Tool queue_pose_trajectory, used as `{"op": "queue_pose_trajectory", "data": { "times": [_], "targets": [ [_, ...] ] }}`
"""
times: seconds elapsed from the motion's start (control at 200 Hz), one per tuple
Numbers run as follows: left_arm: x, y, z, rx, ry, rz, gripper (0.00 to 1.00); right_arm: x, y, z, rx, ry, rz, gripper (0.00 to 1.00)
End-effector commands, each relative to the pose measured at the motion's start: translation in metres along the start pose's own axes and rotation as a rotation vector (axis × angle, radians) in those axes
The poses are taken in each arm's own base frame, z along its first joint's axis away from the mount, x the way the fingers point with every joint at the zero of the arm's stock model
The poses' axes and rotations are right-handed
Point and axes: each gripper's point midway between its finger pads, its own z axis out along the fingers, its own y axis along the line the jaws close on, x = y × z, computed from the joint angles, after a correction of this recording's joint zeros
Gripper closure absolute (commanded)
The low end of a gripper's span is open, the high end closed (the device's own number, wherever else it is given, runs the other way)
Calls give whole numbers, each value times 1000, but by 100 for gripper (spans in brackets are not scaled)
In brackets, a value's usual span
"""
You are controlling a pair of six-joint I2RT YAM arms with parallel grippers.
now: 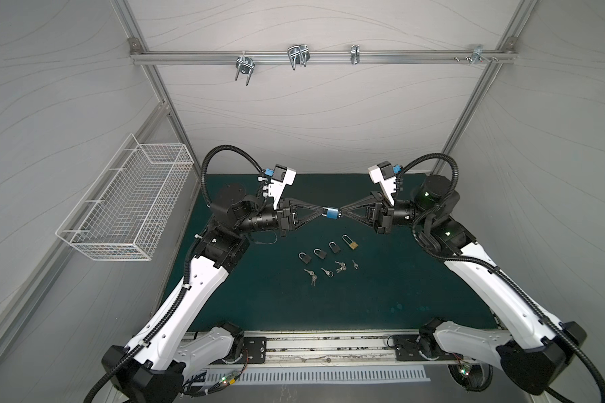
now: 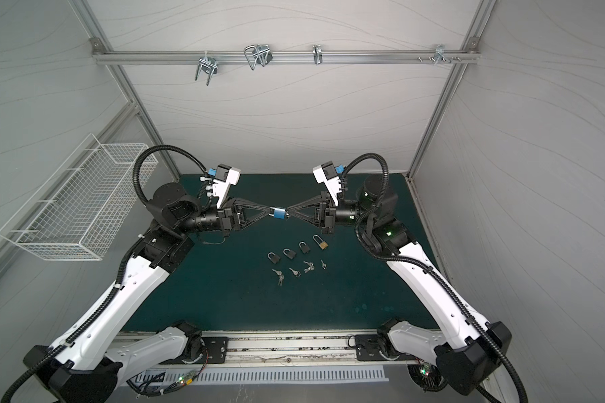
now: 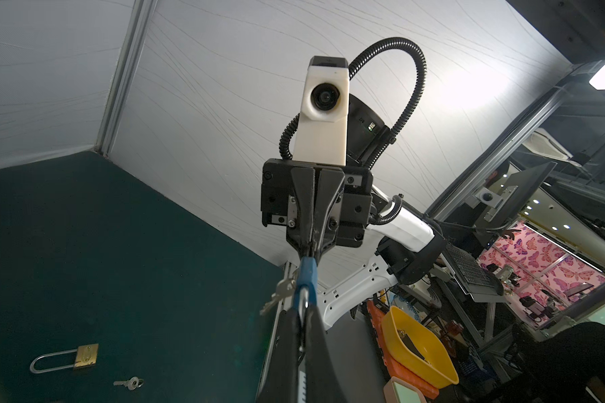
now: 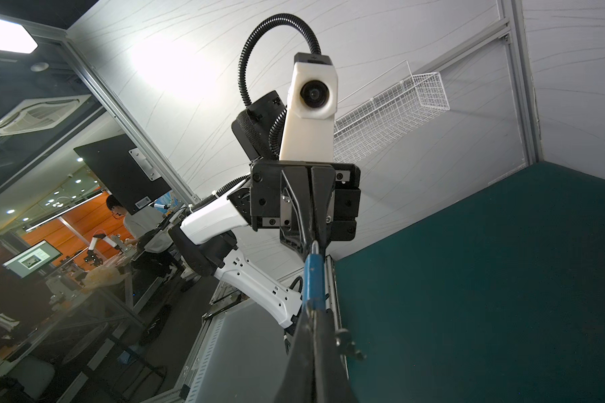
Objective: Lock with the key
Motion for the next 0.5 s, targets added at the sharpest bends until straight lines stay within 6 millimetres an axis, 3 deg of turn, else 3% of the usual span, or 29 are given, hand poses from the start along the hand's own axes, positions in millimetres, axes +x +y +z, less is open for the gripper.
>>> {"op": "queue_pose_trajectory", "data": {
  "times": [0.0, 0.495],
  "targets": [
    [-9, -10, -2, 14, -32, 66, 100, -5, 9, -2, -22, -8, -31, 100],
    [-19, -6, -13, -41, -68, 85, 100, 5, 7, -24, 66, -16, -60, 100]
  ]
}}
